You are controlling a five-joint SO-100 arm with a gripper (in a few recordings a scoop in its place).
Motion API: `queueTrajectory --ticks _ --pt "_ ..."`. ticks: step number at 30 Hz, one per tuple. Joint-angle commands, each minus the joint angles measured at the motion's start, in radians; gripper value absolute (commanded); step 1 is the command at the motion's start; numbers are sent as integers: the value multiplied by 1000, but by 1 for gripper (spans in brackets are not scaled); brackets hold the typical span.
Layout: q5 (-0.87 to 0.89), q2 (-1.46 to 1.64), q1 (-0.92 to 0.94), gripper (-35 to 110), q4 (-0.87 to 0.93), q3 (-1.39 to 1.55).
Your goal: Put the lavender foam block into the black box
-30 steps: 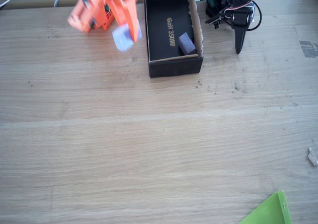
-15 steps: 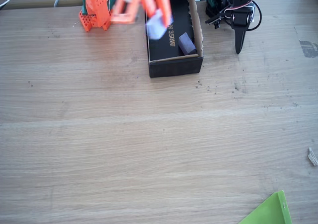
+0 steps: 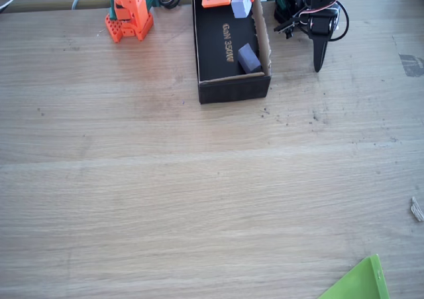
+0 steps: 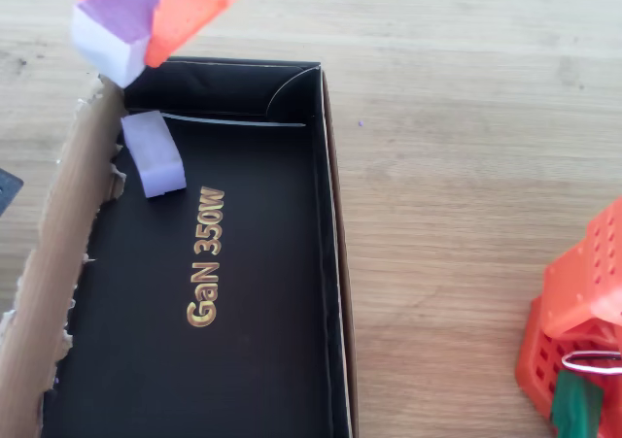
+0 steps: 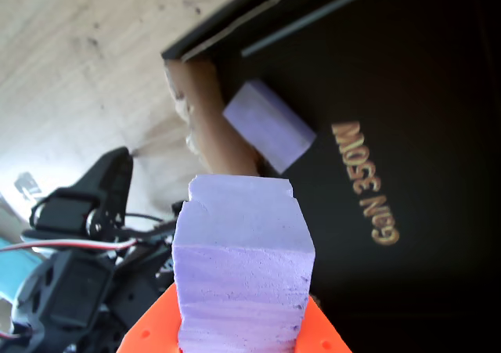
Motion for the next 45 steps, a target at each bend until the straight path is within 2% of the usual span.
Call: queueTrajectory --ticks 1,4,7,19,21,24,25,28,32,35,39,42,45 --pt "8 26 2 22 21 -43" --pt "5 28 0 31 29 -43" --pt "11 31 5 33 32 -43" --pt "55 132 49 34 31 -11" --pt "64 221 80 31 11 60" --pt "172 408 179 19 -6 218" --pt "236 476 236 14 8 264" --pt "279 692 486 0 -23 430" --pt "273 954 940 0 -189 724" --pt "229 1104 1146 0 -356 939" --pt "181 1339 1164 0 -601 1292" --pt "250 1327 1132 0 -715 1473" --pt "196 1374 1081 0 -841 1646"
